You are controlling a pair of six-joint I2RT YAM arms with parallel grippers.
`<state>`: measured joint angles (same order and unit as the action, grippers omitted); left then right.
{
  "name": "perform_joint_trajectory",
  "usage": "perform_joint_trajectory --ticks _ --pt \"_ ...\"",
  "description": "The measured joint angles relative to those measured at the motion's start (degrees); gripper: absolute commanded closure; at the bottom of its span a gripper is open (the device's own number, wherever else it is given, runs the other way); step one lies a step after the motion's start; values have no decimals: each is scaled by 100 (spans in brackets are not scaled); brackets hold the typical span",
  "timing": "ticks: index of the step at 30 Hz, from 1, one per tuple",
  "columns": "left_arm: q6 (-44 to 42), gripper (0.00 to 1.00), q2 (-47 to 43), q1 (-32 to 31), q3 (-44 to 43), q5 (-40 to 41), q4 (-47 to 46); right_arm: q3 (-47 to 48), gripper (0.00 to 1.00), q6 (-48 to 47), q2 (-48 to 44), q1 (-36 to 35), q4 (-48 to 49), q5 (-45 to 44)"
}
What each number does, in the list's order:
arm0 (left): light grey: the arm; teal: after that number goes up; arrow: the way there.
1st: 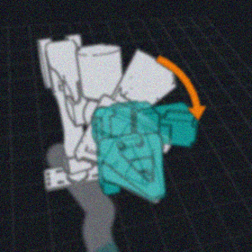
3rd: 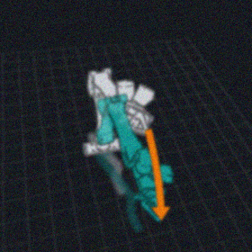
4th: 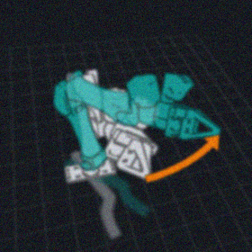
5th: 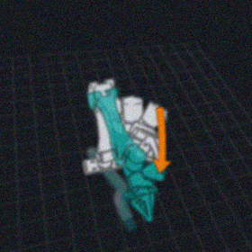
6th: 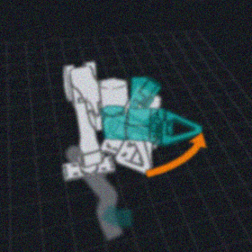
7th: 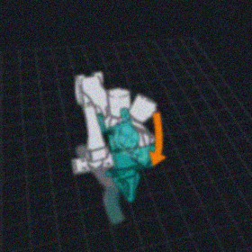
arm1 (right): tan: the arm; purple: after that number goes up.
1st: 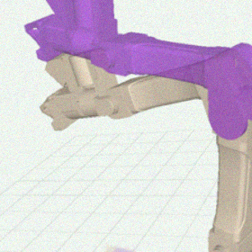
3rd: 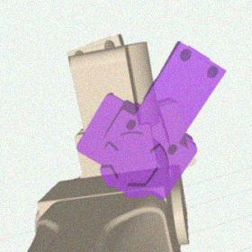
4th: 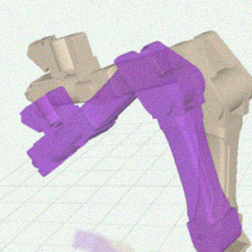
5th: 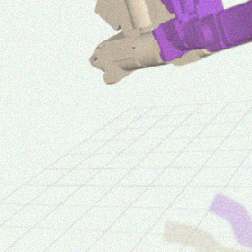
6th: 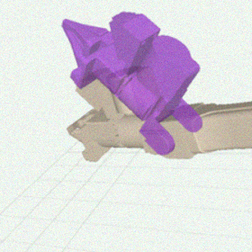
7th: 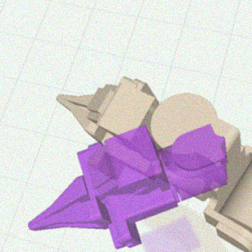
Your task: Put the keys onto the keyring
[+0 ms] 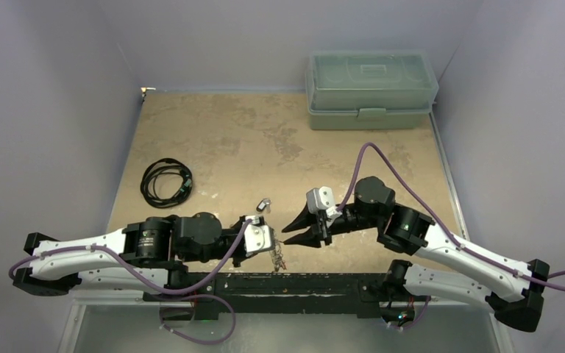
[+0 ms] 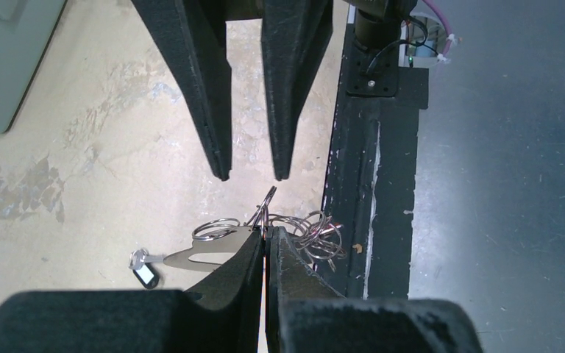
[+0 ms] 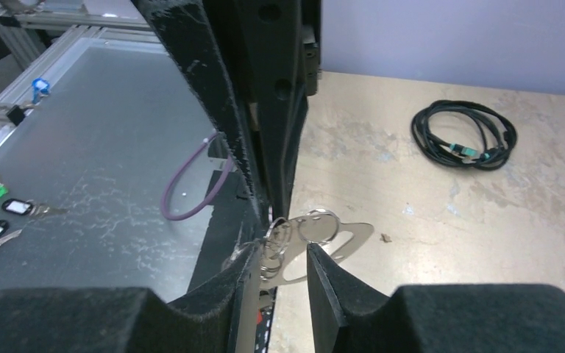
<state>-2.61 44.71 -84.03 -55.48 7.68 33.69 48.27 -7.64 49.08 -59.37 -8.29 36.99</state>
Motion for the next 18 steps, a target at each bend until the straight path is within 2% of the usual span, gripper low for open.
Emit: perform_joint_trajectory --ticks 4,10,15,18 --pt "0 100 -76 0 0 -85 -22 -2 68 15 -2 -4 74 -223" --pt "0 100 -98 0 0 -155 -22 -4 59 70 -2 -4 236 -348" --pt "0 100 -101 0 2 -155 -24 -37 47 162 -9 -4 321 -358" --pt "0 100 -101 0 11 -131 -26 -118 32 282 -87 -4 328 -363"
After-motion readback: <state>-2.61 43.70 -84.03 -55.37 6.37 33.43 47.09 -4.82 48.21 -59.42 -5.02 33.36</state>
